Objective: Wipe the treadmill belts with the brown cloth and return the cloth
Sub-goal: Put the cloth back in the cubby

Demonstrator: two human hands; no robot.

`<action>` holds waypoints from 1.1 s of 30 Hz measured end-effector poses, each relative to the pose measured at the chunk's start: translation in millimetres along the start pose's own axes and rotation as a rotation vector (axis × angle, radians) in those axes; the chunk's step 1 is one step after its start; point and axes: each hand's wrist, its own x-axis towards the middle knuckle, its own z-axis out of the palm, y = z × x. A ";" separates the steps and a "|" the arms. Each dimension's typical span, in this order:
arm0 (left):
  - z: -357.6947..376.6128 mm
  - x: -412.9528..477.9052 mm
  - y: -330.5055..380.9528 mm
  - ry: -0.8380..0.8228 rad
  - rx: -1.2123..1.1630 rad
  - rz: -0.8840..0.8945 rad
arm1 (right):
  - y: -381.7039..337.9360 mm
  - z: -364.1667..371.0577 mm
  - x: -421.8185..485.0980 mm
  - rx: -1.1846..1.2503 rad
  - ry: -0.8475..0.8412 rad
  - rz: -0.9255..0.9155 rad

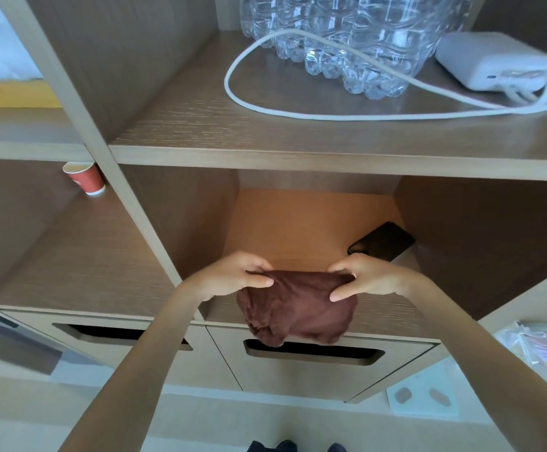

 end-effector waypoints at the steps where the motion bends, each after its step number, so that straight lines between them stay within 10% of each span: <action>1: -2.1 1.2 -1.0 -0.009 0.017 -0.006 | -3.3 -4.4 0.7 0.013 -0.049 -0.007; 10: 66.0 41.3 -29.8 0.500 0.806 -0.015 | 6.7 43.7 47.0 -0.641 0.642 -0.007; 13: 101.0 35.0 -48.5 0.385 0.870 0.062 | 22.7 74.4 46.6 -0.723 0.554 -0.164; 18: 91.4 6.5 -78.3 0.197 0.998 0.003 | 55.4 61.9 32.8 -0.746 0.305 0.119; 24: 105.1 -15.9 -67.8 0.509 0.973 0.093 | 49.4 83.7 17.4 -0.842 0.467 -0.030; 33: 123.7 5.5 -86.1 0.539 0.830 0.075 | 41.6 122.0 23.2 -0.868 0.462 0.002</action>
